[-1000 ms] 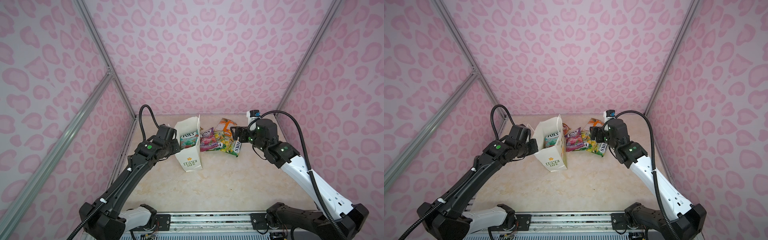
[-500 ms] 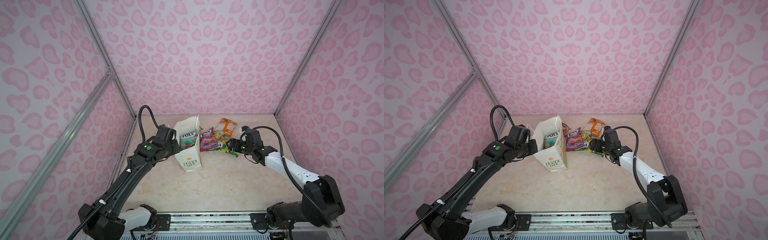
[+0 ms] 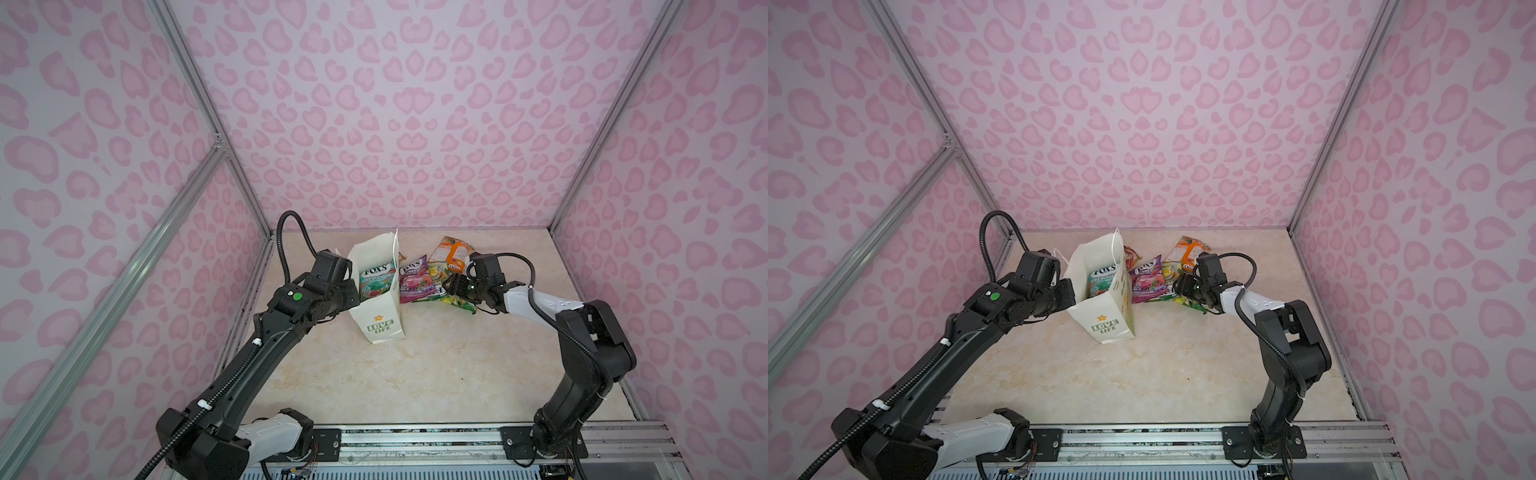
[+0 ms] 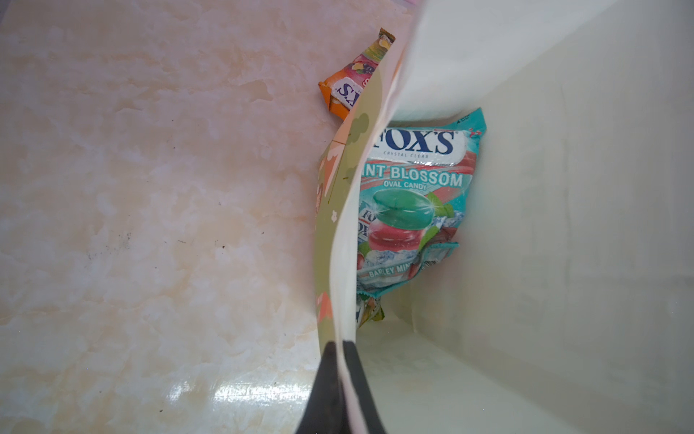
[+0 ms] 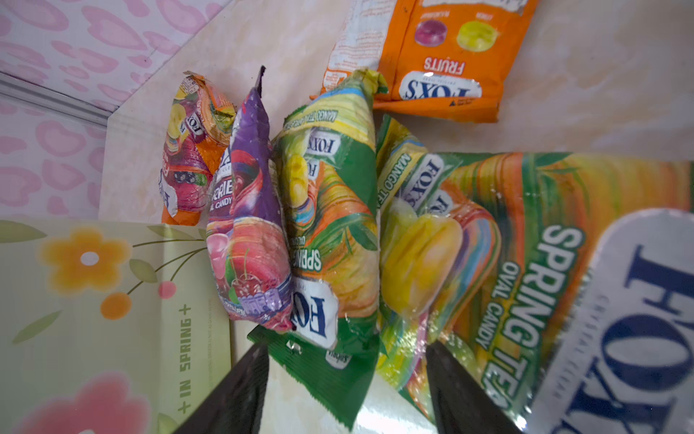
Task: Place the snacks into the paper bag
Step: Pick up the snack from the top-center of the table.
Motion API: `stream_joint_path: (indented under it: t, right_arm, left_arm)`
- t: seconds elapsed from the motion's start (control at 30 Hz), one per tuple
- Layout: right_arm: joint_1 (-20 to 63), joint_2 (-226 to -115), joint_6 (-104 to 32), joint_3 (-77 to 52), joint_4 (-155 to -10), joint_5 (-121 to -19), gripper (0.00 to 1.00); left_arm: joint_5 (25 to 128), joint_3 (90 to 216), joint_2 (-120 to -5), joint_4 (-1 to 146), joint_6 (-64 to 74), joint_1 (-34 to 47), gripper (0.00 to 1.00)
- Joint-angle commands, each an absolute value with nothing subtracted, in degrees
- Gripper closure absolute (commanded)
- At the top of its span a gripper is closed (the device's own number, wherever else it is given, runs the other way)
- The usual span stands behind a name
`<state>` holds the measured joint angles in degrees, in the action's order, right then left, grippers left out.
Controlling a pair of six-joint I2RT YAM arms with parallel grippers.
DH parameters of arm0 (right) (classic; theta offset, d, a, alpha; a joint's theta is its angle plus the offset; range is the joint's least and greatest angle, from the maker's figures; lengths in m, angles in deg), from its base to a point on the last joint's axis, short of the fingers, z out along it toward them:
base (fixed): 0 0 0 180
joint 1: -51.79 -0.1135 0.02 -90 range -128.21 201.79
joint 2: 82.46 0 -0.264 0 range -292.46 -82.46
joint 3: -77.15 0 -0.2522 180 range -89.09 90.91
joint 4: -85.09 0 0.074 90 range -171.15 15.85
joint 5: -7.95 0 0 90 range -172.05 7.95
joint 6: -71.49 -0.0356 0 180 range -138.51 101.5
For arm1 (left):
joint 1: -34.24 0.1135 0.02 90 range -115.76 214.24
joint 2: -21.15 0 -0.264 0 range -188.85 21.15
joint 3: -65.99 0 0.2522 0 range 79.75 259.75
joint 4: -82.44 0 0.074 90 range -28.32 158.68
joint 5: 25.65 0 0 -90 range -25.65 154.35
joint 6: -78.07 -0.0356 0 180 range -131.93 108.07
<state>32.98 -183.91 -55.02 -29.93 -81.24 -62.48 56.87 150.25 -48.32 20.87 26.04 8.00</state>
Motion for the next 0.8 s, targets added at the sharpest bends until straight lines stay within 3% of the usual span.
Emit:
stream_joint_path:
  t: [0.0,0.23,0.63,0.77]
  right_arm:
    - [32.90,-185.90,-56.58,-29.52,-83.75,-61.21,0.34]
    - [32.94,-189.47,-57.96,-28.39,-85.84,-58.86,0.42]
    - [32.41,-191.89,-59.03,-27.81,-89.67,-55.44,0.82]
    - [32.38,-191.03,-58.60,-28.04,-90.20,-55.07,0.89]
  left_arm:
    - [56.86,150.15,-48.02,20.24,26.56,8.05,0.97]
    - [57.41,150.15,-48.15,20.34,26.65,8.05,0.97]
    - [57.50,149.80,-48.02,20.41,26.85,7.98,0.97]
    - [57.39,150.04,-48.01,20.32,26.74,8.04,0.97]
